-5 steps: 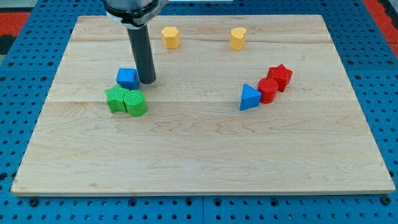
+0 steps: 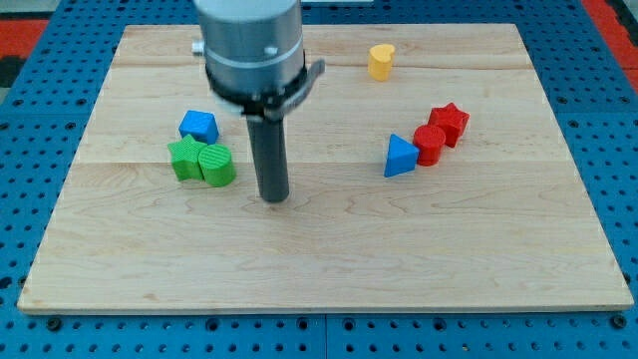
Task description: Separate the green the star and green circle
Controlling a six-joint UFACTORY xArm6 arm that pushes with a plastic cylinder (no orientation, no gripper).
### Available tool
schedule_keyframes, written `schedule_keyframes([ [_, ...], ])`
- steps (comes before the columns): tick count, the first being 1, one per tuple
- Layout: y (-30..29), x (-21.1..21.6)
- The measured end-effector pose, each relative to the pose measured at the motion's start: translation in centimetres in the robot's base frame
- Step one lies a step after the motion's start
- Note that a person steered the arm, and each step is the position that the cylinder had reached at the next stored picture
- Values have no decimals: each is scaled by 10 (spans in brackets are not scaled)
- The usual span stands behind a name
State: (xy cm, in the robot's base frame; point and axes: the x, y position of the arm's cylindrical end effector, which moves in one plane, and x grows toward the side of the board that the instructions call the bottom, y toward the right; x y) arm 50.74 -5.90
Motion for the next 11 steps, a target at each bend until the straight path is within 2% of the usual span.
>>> schedule_keyframes([
  [1, -85, 32],
  [2, -169, 29],
  [3, -186, 11],
  [5, -85, -41],
  [6, -49, -79],
  [7, -31, -100],
  [8, -65, -71],
  [9, -81, -21],
  [10, -159, -78],
  [11, -131, -106],
])
